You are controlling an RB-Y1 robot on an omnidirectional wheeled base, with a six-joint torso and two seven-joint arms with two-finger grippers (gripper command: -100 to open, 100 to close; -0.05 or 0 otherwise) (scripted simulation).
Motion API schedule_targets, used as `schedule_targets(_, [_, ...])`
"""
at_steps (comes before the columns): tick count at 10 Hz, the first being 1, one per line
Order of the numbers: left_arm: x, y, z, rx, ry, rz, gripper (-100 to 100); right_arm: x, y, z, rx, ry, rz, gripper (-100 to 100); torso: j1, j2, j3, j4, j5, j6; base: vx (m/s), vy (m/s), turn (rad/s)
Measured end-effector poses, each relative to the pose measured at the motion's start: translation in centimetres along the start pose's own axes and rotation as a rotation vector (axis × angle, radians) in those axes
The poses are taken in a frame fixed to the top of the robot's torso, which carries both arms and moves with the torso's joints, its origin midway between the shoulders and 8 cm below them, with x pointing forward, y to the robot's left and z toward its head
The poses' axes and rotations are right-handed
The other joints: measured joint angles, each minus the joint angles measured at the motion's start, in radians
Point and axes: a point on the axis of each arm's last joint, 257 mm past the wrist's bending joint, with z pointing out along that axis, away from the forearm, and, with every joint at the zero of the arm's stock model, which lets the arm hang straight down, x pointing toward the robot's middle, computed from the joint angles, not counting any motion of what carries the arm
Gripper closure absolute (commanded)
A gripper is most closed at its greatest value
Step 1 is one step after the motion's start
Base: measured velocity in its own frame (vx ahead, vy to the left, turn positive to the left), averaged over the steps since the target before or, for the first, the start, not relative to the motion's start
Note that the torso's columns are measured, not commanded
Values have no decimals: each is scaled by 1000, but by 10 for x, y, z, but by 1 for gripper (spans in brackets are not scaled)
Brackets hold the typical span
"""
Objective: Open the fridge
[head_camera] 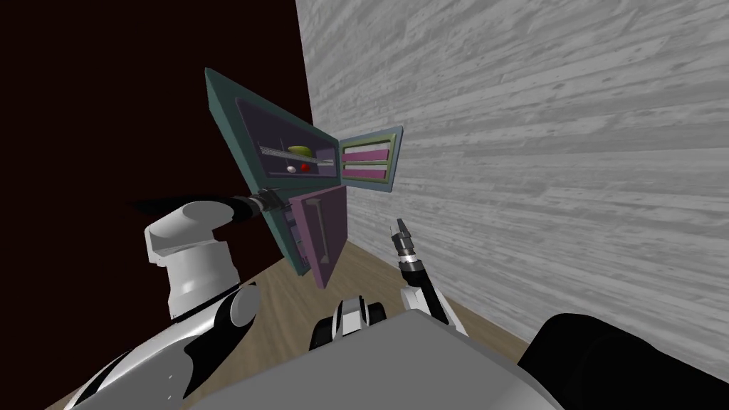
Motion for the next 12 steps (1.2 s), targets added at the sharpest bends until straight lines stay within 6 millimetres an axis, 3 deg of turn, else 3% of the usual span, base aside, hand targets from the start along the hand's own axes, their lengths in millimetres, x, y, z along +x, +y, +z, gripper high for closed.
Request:
schedule_targets(1, [-3, 1, 5, 4, -2, -9, -100, 0, 0, 0, 0, 0, 0, 0, -1, -2, -1, -1, 0, 2, -109, 69, 70])
schedule_targets(5, [18, 13, 49, -16, -7, 4, -100, 0, 0, 0, 0, 0, 0, 0, 0, -4, -2, -2, 1, 1, -91, 50, 12])
schedule_targets(8, [47, 24, 74, -29, -4, 58, -100, 0, 0, 0, 0, 0, 0, 0, 6, -1, 1, -4, 5, -2, -68, 41, 5])
schedule_targets(12, [47, 28, 92, -33, -8, 43, -100, 0, 0, 0, 0, 0, 0, 0, 0, -6, -4, -5, 2, 6, -23, 20, 28])
